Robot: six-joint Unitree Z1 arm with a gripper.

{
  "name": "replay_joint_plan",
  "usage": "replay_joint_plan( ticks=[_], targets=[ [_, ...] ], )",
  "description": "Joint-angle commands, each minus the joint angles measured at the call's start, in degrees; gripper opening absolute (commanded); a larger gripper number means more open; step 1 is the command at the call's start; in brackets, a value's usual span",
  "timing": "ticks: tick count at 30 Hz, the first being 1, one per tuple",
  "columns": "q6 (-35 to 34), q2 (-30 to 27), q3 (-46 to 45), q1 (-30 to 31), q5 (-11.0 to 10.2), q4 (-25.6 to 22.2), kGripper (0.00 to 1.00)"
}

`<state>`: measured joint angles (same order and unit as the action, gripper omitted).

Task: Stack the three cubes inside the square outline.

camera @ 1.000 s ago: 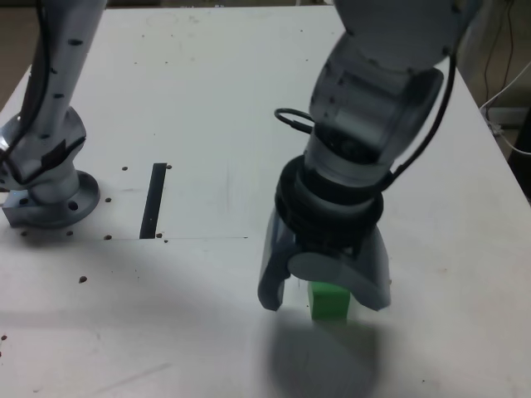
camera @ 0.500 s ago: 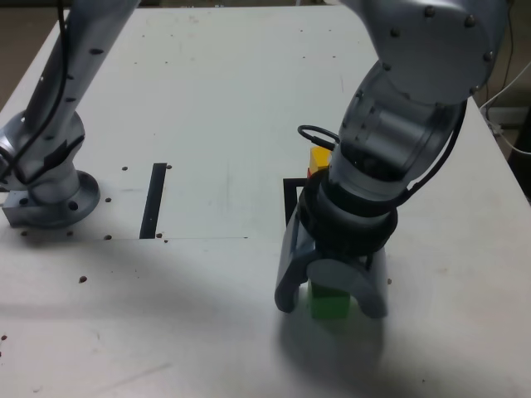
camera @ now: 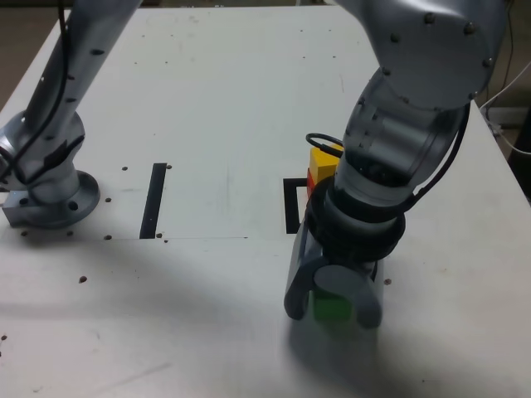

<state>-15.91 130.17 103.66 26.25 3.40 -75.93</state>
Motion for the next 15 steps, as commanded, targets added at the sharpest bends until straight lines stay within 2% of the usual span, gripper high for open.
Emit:
replay_joint_plan(
  ticks=[1,15],
  targets=[
    [0.1,0.2,-0.1,-0.1,0.1,0.1,0.21],
    [0.2,-0.8,-0.2,-0.1,0.0,-0.9,0.21]
  ],
)
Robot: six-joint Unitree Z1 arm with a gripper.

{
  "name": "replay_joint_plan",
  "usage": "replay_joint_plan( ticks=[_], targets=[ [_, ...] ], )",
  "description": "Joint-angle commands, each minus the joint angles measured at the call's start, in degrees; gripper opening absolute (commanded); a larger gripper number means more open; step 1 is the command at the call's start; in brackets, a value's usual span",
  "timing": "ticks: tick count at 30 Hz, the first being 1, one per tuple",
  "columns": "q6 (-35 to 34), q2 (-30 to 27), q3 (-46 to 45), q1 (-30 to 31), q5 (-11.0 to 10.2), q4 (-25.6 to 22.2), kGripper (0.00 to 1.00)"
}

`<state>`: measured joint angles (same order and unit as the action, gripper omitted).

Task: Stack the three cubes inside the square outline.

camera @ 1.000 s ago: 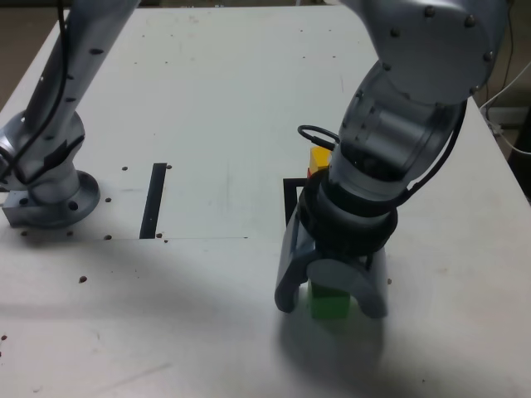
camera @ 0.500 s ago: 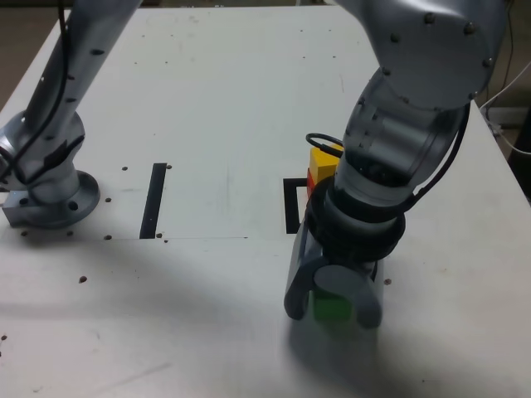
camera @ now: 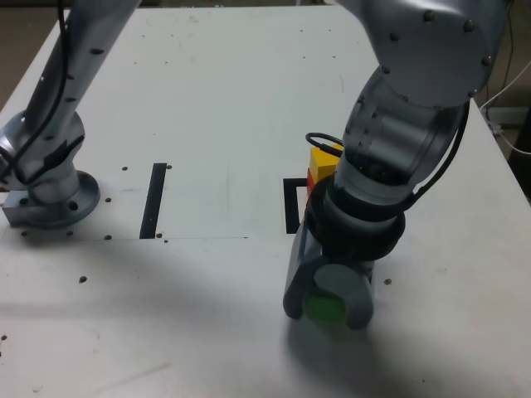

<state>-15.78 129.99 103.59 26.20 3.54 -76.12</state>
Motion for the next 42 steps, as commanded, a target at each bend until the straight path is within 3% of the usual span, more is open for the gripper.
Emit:
replay_joint_plan(
  ticks=[1,11,16,26,42],
  targets=[
    [0.1,-1.1,-0.1,-0.1,-0.4,-1.4,0.21],
    [0.3,-10.5,2.5,-2.7,-5.6,-12.0,0.21],
    [2.3,-13.1,4.4,-6.7,-7.0,-14.6,0.21],
    [7.9,-13.7,5.3,-15.9,-7.4,-15.1,0.21],
    [10.5,-12.0,4.0,-21.1,-7.2,-12.4,0.21]
  ],
)
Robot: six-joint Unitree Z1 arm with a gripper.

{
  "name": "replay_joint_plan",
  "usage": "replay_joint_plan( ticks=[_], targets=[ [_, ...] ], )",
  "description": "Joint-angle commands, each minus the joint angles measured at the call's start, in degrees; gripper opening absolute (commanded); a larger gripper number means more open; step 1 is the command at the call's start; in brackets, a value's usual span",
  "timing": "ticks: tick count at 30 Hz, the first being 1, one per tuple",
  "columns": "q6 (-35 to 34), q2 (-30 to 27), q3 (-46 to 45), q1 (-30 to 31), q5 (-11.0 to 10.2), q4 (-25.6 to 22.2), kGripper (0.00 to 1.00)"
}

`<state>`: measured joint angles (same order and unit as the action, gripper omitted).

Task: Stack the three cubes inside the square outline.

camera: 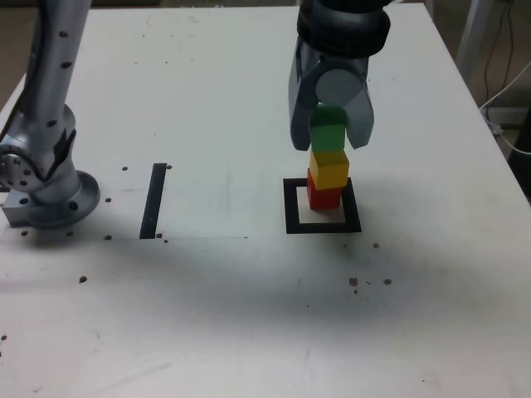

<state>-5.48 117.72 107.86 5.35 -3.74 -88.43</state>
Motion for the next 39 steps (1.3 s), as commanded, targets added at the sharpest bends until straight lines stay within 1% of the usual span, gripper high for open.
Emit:
replay_joint_plan(
  ticks=[1,9,17,18,19,20,24,26,28,34,36,39],
  targets=[
    [0.3,0.4,-0.4,-0.3,0.1,0.2,0.21],
    [0.8,1.3,-0.6,-0.5,0.9,1.5,0.21],
    [0.9,1.8,-0.7,-0.6,1.1,2.3,0.22],
    [1.0,1.9,-0.7,-0.6,1.1,2.4,0.26],
    [1.1,2.0,-0.8,-0.6,1.1,2.4,0.31],
    [1.2,2.1,-0.9,-0.7,1.2,2.5,0.39],
    [1.8,2.5,-1.4,-1.1,1.5,2.9,0.82],
    [2.0,2.6,-1.9,-1.2,1.7,3.3,0.96],
    [2.0,2.6,-2.2,-1.3,1.7,3.5,0.99],
    [2.1,2.4,-2.7,-1.6,1.7,3.8,1.0],
    [2.1,2.1,-2.7,-1.6,1.3,3.9,1.0],
    [1.9,1.0,-2.7,-1.6,0.3,3.9,1.0]
  ],
)
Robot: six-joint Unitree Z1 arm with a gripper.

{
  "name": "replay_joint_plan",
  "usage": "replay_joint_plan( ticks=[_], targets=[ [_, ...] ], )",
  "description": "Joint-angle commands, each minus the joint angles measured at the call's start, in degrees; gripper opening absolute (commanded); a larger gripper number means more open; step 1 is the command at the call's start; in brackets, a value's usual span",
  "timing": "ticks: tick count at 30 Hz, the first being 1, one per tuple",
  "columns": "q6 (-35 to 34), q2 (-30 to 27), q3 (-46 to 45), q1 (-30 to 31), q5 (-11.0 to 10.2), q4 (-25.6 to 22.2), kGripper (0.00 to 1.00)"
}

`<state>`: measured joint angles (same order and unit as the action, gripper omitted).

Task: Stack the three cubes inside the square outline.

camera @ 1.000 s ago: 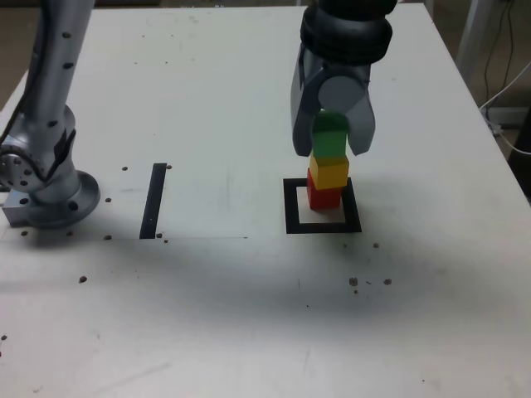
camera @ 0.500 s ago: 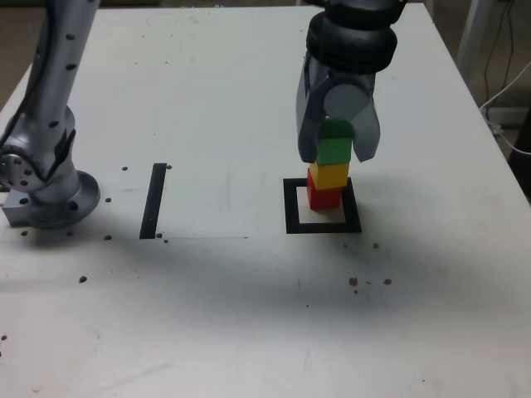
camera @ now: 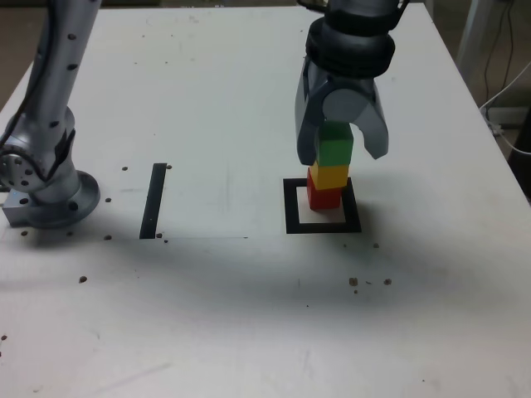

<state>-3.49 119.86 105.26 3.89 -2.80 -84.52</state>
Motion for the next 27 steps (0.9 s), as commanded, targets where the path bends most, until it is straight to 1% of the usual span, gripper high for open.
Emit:
replay_joint_plan(
  ticks=[1,5,7,11,18,23,27],
  targets=[
    [-0.3,-1.7,-0.3,-0.1,-1.0,0.0,1.0],
    [-1.5,-4.8,-2.0,-0.1,-2.5,-0.1,1.0],
    [-2.5,-7.5,-4.2,0.0,-3.3,-0.1,1.0],
    [-4.2,-12.5,-9.9,0.1,-3.8,0.2,1.0],
    [-5.6,-20.4,-23.3,0.0,-2.3,3.6,1.0],
    [-6.5,-26.0,-35.2,0.0,-1.0,8.2,1.0],
    [-6.5,-28.7,-43.0,-0.1,0.0,12.0,1.0]
  ],
)
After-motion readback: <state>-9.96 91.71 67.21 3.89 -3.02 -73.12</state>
